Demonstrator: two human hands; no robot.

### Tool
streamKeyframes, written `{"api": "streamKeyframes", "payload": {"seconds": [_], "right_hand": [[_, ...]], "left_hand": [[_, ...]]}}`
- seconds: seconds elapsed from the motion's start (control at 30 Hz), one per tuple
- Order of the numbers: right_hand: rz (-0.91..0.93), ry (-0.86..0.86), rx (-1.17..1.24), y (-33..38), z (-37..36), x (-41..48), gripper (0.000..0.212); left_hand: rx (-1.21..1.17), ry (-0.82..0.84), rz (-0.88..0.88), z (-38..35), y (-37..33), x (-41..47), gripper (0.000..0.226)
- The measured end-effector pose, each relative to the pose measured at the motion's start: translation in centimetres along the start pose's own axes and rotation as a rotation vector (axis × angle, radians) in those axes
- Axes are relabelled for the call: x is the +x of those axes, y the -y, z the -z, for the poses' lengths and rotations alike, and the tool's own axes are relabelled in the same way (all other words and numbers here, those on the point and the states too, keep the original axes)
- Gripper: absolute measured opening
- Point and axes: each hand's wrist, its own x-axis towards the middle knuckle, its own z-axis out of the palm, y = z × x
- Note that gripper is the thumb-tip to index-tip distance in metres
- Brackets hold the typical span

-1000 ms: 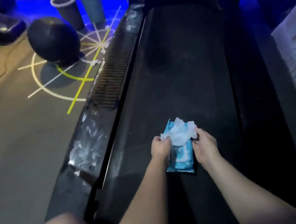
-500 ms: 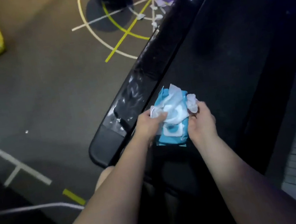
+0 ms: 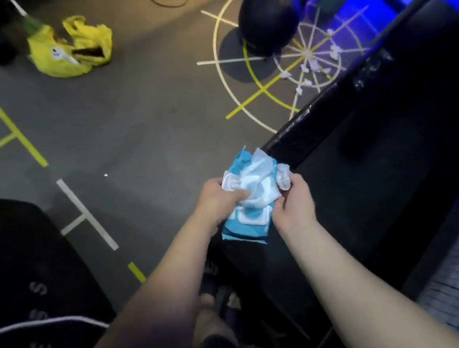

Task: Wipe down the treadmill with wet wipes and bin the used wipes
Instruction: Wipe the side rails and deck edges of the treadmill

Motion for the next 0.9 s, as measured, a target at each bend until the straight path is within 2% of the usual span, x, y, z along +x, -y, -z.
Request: {"api": "streamKeyframes", "payload": {"seconds": [0.07,0.17,0.23,0.3,0.4,0.47,0.53,0.6,0.63,0.7,0.73,0.83,0.9], "right_hand": [[-0.036,-0.016,0.088,1.1,-2.3,-2.2,0.023],[-0.059,0.124,0.086,2.5,-6.2,-5.4,0.013],[-0.05,0.131,0.126,3.5,-8.6,-7.3,0.016],[0.04,0.117,0.166,4.4,-10.7,-8.2,0.023],[0.1,0.039,0.122,5.7,-14.7,-7.2,0.014],[0.171,0.056,-0.002,5.5,-19.4,-6.1,0.021],[0.141,0.086,0.21,5.3,-25.7,-6.1,0.022],[0.079,0.057,0.35,3.9,-31.9,-5.8,0.01],[0.037,0.042,0.385,2.8,-35.1,-6.0,0.011],[-0.001,0.039,0.337,0.9,-40.0,-5.3,0.039],[-0.005,0.036,0.335,0.9,-41.9,-5.8,0.042],[0.021,-0.009,0.382,2.8,-46.3,-5.9,0.023],[0.051,-0.03,0.432,4.9,-48.3,-5.0,0.036]], "left_hand": [[0.039,-0.01,-0.055,1.1,-2.6,-1.4,0.032],[-0.006,-0.051,-0.148,3.4,-6.6,-3.5,0.035],[-0.011,-0.029,-0.182,5.1,-8.9,-4.2,0.035],[0.012,0.007,-0.215,6.6,-11.9,-3.9,0.034],[0.068,0.029,-0.255,9.1,-17.1,-1.7,0.027],[0.04,0.019,-0.263,11.4,-20.6,0.6,0.023],[0.011,0.01,-0.259,14.5,-24.3,3.3,0.024],[-0.012,0.016,-0.237,18.5,-27.9,6.1,0.027],[-0.013,0.009,-0.208,20.4,-29.6,7.0,0.026],[0.027,0.021,-0.166,23.7,-33.5,8.9,0.026],[0.054,0.043,-0.162,24.8,-35.5,9.9,0.026],[0.18,0.151,-0.203,25.8,-41.7,12.8,0.014],[0.254,0.237,-0.227,24.8,-45.6,14.1,0.018]]}}
